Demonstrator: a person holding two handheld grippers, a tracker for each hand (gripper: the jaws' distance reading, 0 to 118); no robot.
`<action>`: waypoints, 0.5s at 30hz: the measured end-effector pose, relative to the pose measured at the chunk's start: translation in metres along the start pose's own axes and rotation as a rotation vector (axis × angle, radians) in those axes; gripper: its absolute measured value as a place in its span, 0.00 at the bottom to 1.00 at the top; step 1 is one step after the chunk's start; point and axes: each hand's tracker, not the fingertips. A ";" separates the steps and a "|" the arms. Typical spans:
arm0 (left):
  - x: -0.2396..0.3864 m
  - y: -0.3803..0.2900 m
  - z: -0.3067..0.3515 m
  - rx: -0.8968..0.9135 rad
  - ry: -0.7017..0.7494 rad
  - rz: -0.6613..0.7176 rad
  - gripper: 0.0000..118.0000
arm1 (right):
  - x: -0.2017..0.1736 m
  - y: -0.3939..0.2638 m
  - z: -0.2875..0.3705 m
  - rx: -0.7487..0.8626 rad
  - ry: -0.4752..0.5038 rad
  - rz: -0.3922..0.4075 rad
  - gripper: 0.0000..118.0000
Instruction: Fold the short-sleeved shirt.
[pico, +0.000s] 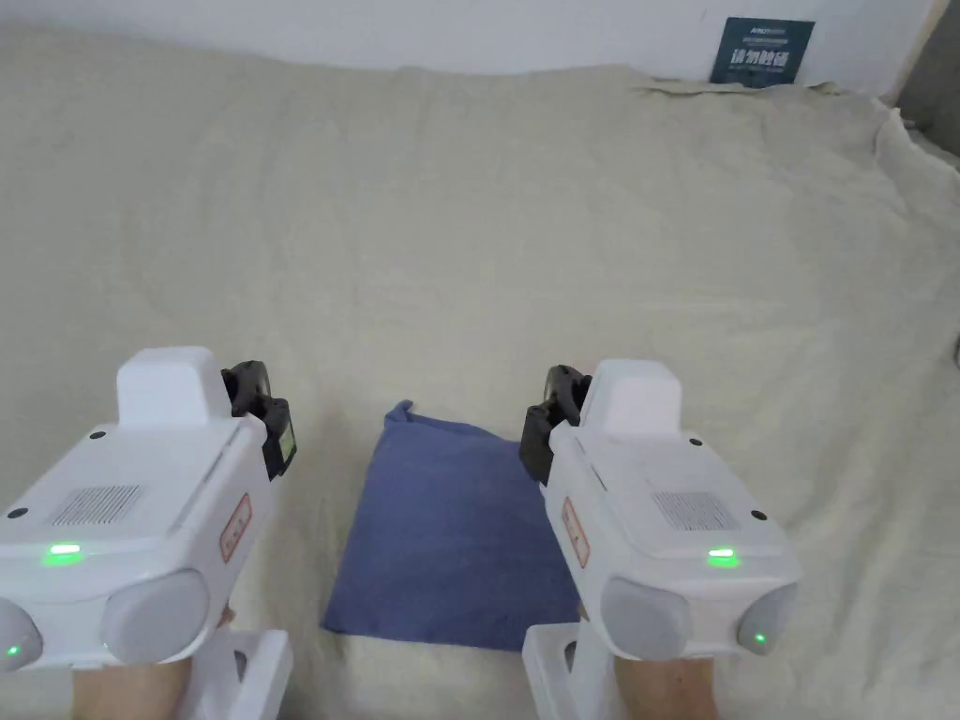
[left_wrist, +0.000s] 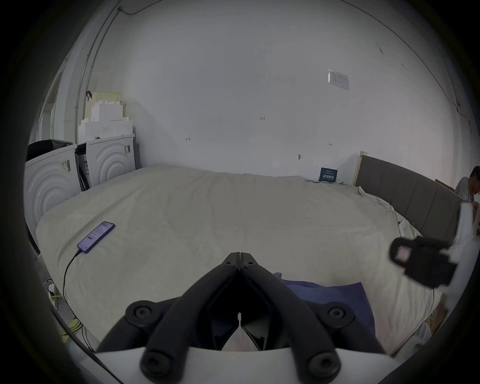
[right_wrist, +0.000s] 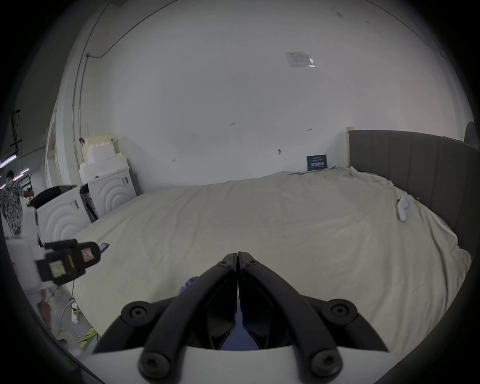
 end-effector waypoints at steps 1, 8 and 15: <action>-0.003 -0.003 -0.002 0.002 -0.003 0.001 0.00 | -0.005 -0.008 -0.010 -0.015 0.001 0.002 0.00; -0.008 -0.005 -0.001 0.017 0.004 -0.009 0.00 | -0.014 -0.072 -0.050 -0.187 -0.111 0.017 0.00; -0.014 -0.007 -0.009 -0.005 -0.002 0.014 0.00 | -0.008 -0.109 -0.060 -0.278 -0.117 0.074 0.00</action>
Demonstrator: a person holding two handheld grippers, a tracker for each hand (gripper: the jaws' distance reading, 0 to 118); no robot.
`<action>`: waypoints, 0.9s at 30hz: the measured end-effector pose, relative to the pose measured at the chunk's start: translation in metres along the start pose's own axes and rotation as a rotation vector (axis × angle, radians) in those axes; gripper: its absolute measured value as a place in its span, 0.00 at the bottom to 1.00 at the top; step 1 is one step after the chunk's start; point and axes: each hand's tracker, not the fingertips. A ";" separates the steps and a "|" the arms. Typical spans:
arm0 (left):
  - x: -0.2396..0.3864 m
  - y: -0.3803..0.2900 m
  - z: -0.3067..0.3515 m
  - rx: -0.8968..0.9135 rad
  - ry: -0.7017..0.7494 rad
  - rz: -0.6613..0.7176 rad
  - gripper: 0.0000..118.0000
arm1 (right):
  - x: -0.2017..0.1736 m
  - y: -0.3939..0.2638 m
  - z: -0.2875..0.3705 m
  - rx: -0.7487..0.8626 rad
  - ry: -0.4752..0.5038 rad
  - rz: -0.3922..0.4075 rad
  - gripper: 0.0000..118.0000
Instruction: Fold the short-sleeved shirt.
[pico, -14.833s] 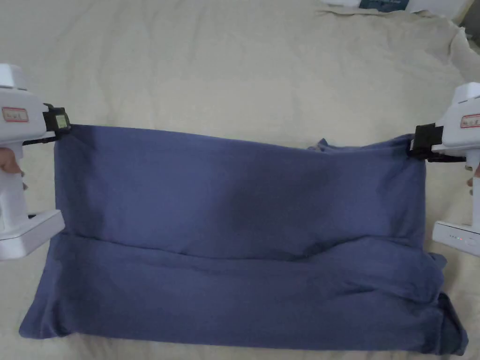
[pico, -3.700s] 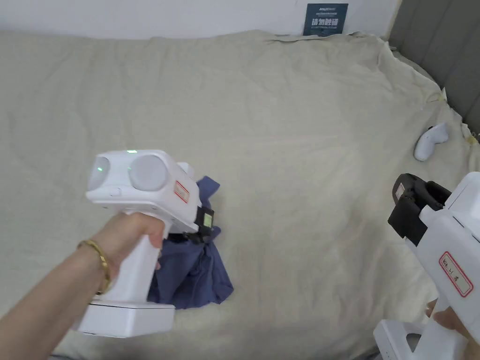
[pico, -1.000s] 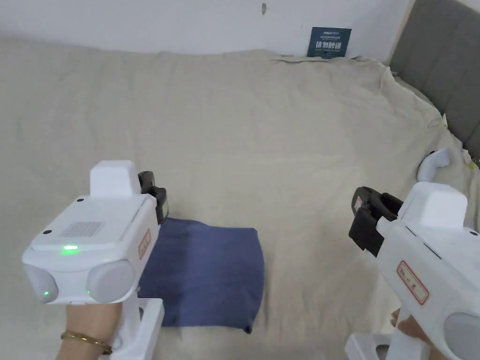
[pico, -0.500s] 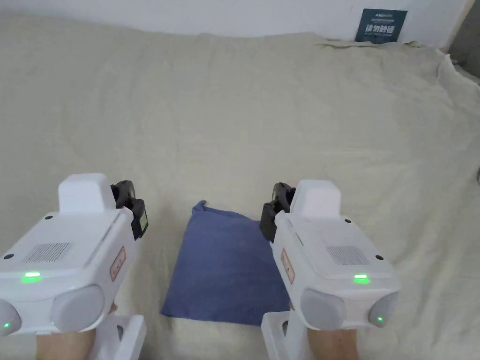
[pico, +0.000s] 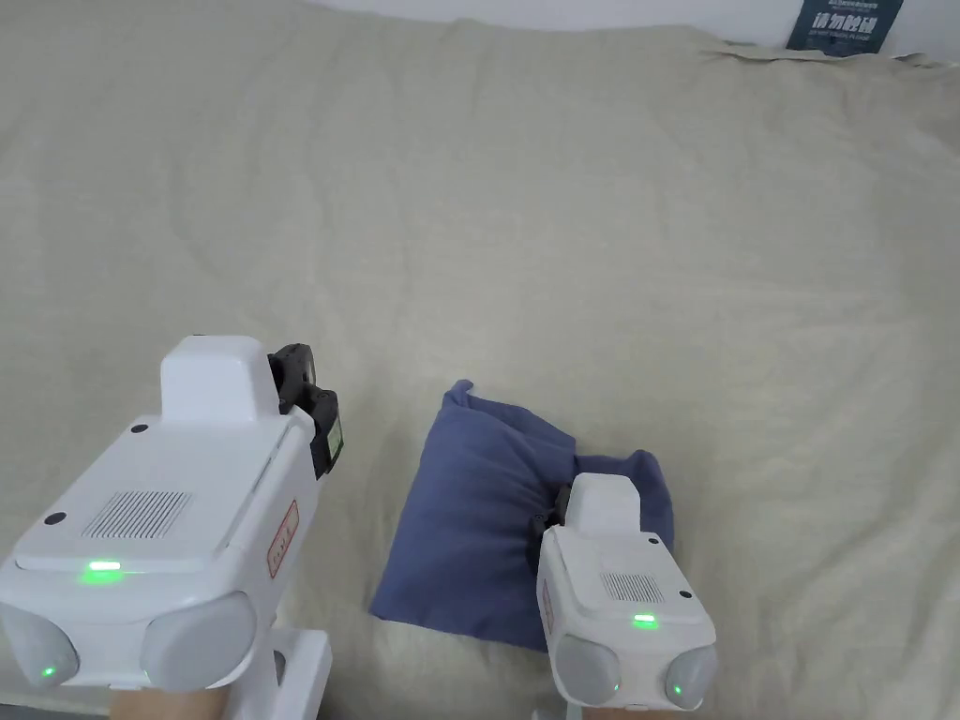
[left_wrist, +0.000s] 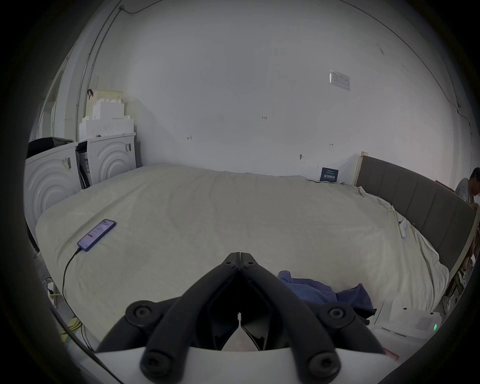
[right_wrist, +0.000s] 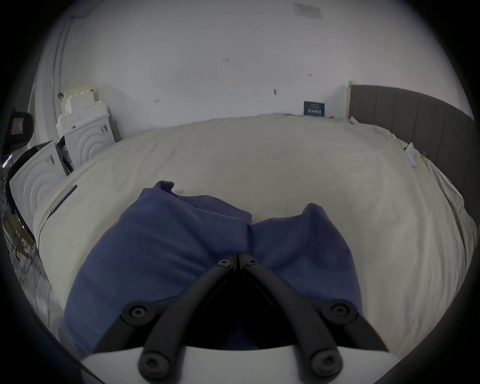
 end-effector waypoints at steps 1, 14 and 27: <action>-0.001 0.001 -0.002 -0.008 -0.007 0.007 0.00 | 0.000 0.002 -0.001 -0.003 0.003 0.004 0.00; -0.033 0.032 -0.070 -0.380 -0.407 0.277 1.00 | 0.006 0.003 0.000 -0.006 0.018 -0.031 0.00; -0.059 -0.030 -0.149 -0.894 -0.705 0.476 0.91 | 0.004 0.005 -0.002 -0.018 0.004 -0.025 0.00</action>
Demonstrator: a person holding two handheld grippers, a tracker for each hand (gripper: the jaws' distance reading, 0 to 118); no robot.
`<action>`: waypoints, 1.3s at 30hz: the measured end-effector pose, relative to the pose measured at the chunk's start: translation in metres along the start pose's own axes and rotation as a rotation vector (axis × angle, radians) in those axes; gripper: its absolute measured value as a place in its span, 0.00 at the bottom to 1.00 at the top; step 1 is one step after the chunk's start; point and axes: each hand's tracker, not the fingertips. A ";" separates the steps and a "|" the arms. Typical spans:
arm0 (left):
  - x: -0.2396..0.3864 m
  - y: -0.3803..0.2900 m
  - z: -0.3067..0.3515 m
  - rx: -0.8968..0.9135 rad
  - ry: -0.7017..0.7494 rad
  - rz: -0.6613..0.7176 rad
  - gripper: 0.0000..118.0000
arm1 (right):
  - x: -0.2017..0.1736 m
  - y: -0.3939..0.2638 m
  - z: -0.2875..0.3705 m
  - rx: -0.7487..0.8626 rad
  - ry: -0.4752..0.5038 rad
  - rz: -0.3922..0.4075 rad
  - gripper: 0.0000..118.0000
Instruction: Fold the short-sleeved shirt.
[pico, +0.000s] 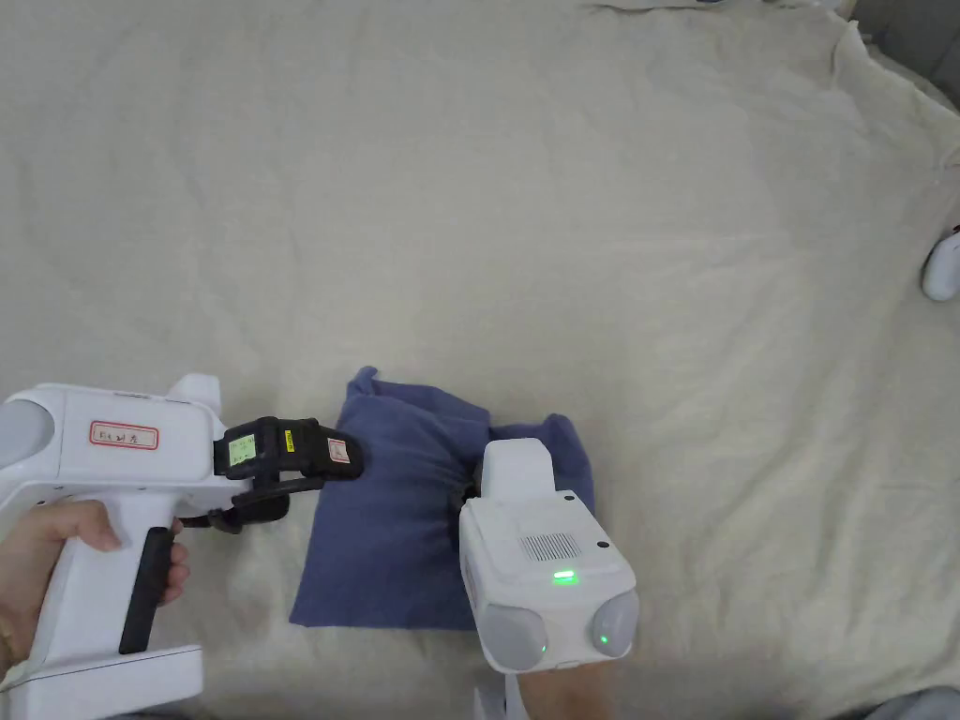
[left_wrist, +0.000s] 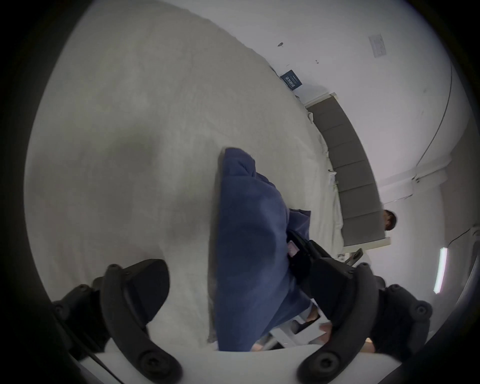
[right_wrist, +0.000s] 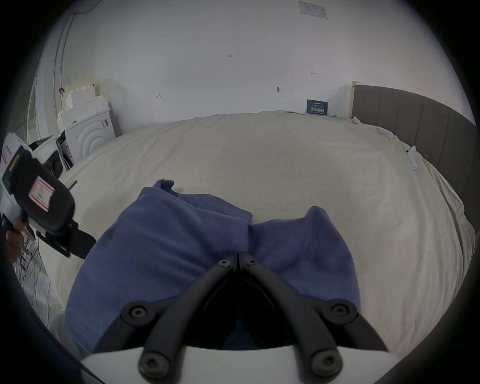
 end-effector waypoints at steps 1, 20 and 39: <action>-0.002 0.001 -0.004 -0.006 -0.028 0.015 0.88 | 0.000 0.000 -0.001 0.000 -0.001 0.001 0.00; 0.059 -0.002 -0.051 -0.058 0.253 -0.092 0.20 | 0.007 0.010 0.000 -0.036 0.015 -0.067 0.00; 0.013 0.062 0.106 0.086 0.601 -0.050 0.18 | 0.092 0.061 0.111 0.101 0.016 -0.207 0.00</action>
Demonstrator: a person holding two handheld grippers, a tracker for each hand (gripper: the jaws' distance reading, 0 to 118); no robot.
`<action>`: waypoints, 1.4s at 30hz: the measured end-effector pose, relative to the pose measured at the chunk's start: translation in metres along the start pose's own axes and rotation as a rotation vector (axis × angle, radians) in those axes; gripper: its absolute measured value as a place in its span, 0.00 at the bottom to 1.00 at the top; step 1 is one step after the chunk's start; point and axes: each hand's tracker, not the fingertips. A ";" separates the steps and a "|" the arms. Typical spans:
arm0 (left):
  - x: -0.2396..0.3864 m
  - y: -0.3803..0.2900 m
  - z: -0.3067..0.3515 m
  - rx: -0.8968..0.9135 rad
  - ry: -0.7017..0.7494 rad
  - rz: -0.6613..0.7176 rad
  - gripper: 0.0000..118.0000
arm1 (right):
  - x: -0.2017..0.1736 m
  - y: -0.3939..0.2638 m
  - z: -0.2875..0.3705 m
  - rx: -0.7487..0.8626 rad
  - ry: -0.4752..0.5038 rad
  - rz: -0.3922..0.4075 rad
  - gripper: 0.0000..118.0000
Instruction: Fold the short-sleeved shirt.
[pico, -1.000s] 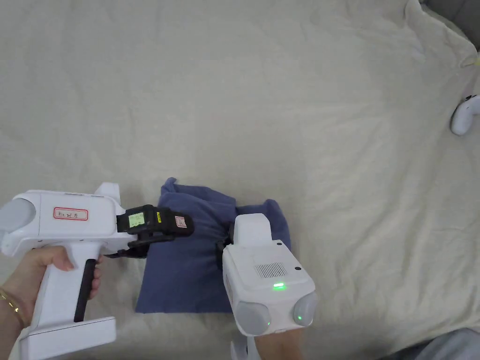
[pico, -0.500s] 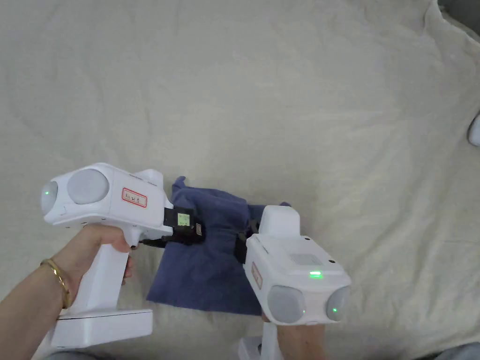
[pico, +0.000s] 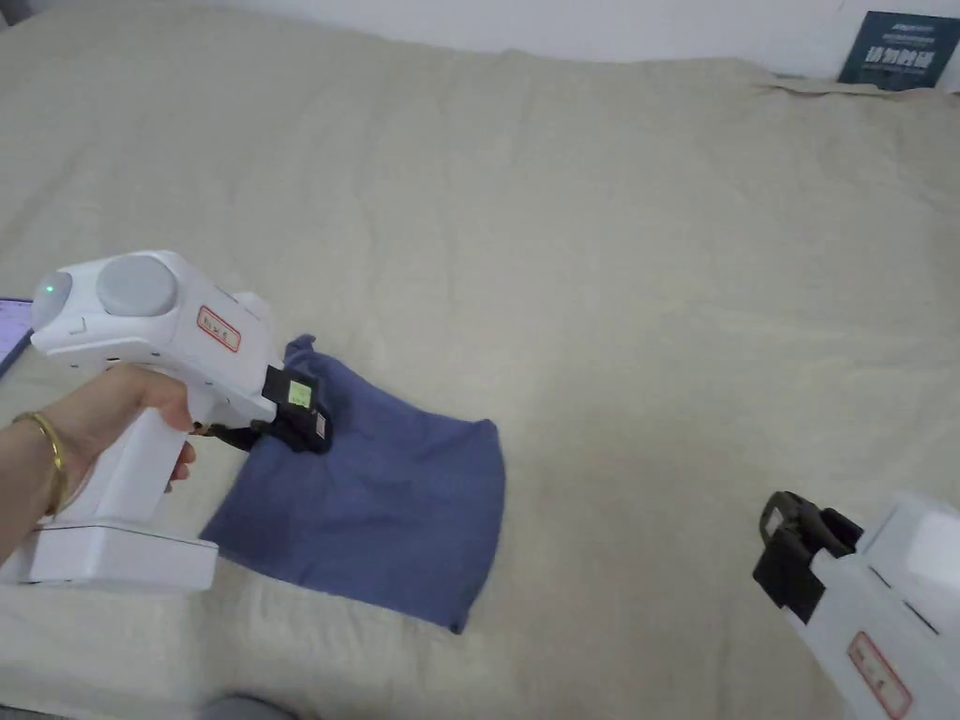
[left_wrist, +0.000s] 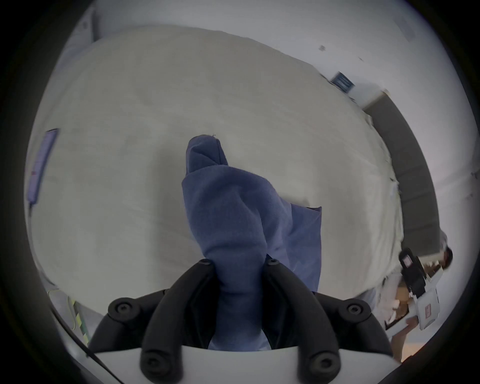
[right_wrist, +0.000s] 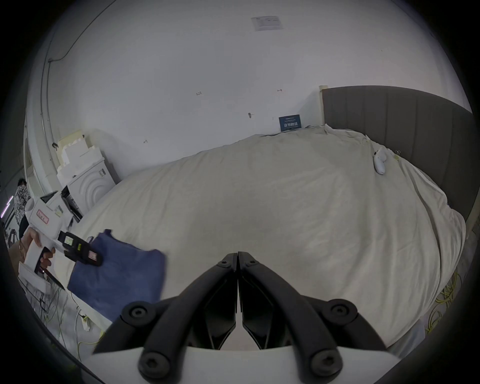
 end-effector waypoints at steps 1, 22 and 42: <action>-0.018 0.007 0.005 0.002 0.026 0.025 0.18 | -0.001 0.000 0.000 0.003 -0.009 0.002 0.00; -0.181 0.057 0.002 0.004 0.578 0.145 0.26 | -0.039 0.011 -0.029 -0.043 0.016 -0.032 0.00; 0.004 0.008 0.113 0.836 0.701 -0.133 0.88 | 0.003 0.063 0.040 0.157 0.052 0.075 0.00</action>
